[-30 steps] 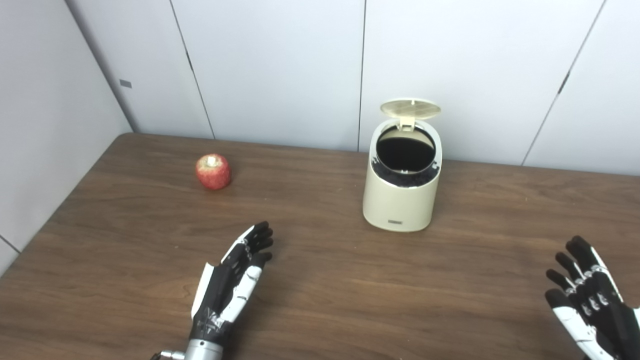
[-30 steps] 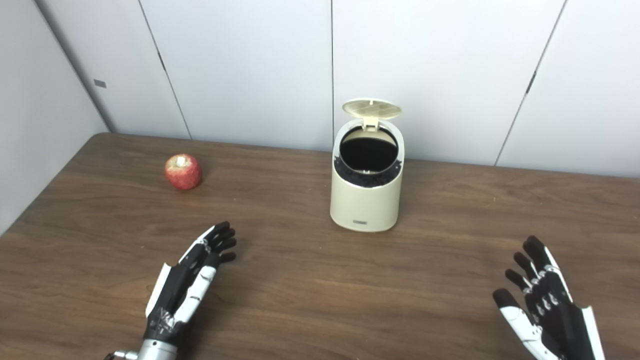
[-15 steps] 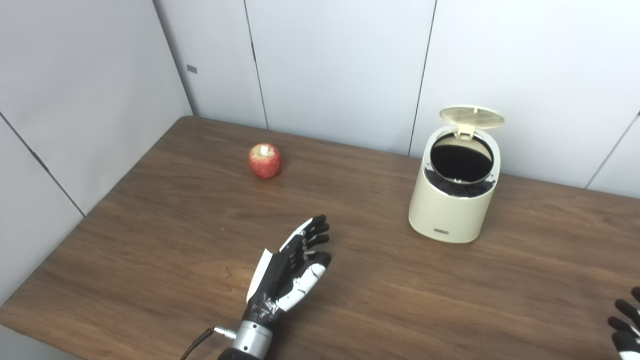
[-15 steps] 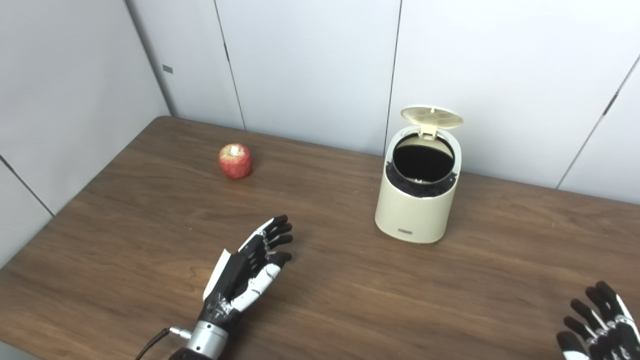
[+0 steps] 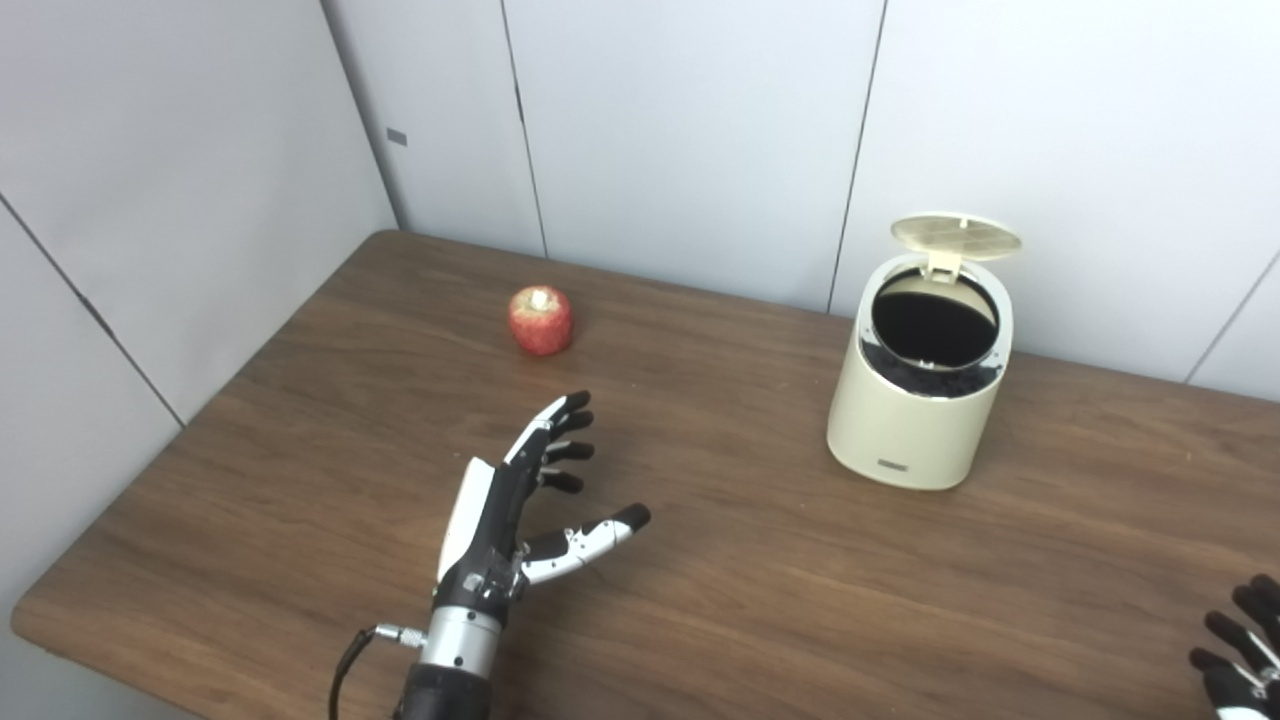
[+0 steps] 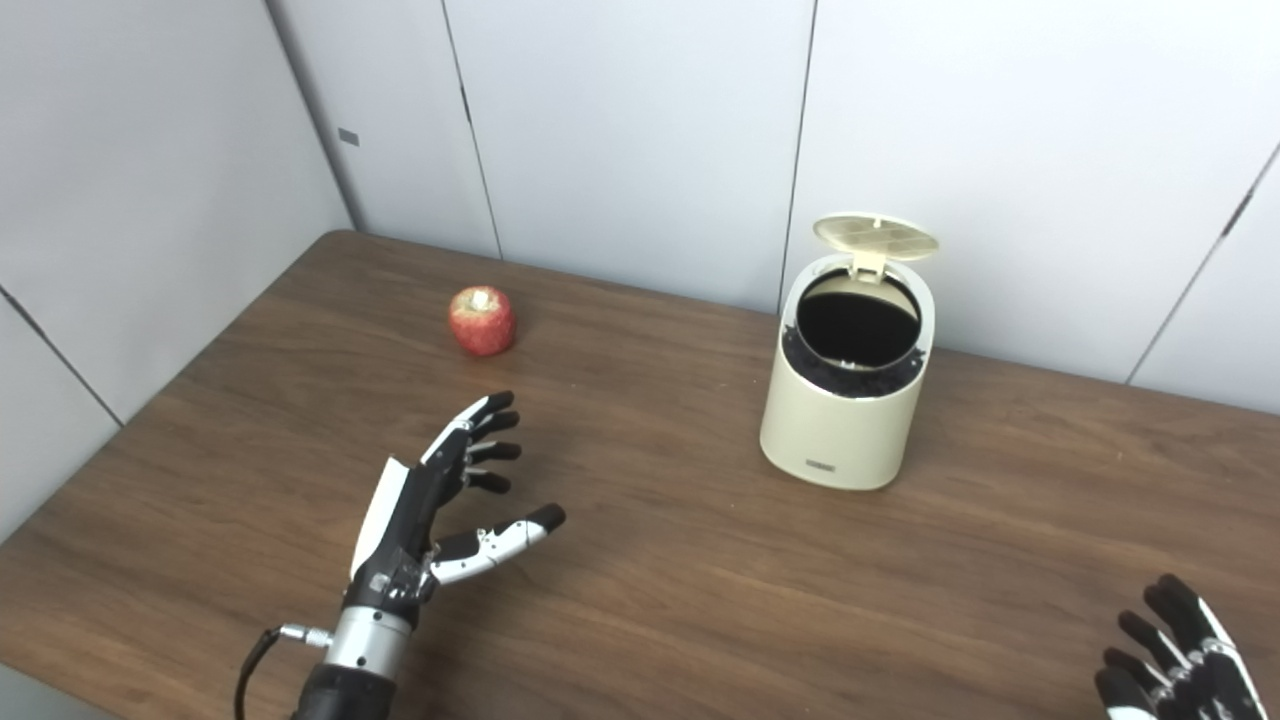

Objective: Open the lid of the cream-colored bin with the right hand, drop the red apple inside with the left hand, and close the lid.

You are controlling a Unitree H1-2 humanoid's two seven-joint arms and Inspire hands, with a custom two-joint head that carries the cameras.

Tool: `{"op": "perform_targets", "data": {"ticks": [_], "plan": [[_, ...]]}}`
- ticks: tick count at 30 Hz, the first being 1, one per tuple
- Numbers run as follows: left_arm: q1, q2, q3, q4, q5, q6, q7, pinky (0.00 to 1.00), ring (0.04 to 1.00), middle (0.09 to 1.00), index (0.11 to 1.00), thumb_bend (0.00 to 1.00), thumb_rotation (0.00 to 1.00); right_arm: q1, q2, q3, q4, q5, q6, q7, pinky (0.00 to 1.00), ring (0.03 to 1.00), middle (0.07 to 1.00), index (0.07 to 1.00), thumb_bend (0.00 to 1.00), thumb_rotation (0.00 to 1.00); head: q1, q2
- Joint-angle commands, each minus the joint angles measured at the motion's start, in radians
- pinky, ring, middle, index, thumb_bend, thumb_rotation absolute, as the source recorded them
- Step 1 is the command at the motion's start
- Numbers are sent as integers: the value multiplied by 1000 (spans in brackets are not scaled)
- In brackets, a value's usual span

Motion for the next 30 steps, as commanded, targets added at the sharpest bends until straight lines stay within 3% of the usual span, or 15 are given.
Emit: {"op": "perform_targets", "data": {"ticks": [1, 3, 7, 9, 12, 16, 19, 26, 30], "plan": [[-16, 20, 16, -61, 63, 56, -6, 608, 746, 869, 923, 826, 261, 19, -10, 3, -42, 0, -11, -14, 744, 843, 898, 885, 646, 532, -2, 1], [-42, 41, 30, -80, 95, 108, -25, 690, 769, 873, 924, 848, 305, 21, -7, 2, -54, 2, -1, -13, 749, 844, 895, 882, 644, 527, -1, 1], [-117, 102, 81, -97, 131, 198, -57, 713, 797, 880, 923, 862, 299, 18, -8, 0, -60, 3, 3, -14, 743, 842, 896, 881, 635, 518, 1, 5], [-144, 129, 102, -94, 131, 224, -68, 624, 780, 878, 928, 882, 301, 18, -8, 0, -58, 3, 3, -15, 741, 842, 897, 883, 640, 522, 4, 8], [-186, 187, 127, -79, 148, 270, -85, 567, 748, 877, 925, 899, 330, 19, -10, 1, -48, -1, -1, -13, 743, 844, 898, 888, 650, 540, 4, 8], [-237, 255, 141, -36, 195, 338, -101, 582, 735, 865, 914, 901, 341, 19, -6, 7, -42, -16, -6, -18, 733, 840, 897, 886, 654, 557, 7, 7], [-276, 299, 136, 21, 216, 352, -103, 571, 708, 852, 904, 903, 347, 14, -5, 10, -41, -37, -4, -23, 729, 833, 891, 879, 652, 571, -6, 11], [-382, 373, 105, 215, 222, 360, -106, 720, 844, 868, 896, 912, 363, -4, -15, 16, -30, 26, -8, 8, 754, 883, 928, 917, 565, 532, -21, 6], [-446, 390, 75, 310, 214, 354, -101, 671, 828, 868, 889, 935, 366, -5, -21, 20, -30, 21, -17, 3, 725, 868, 918, 914, 566, 535, -21, 6]]}}
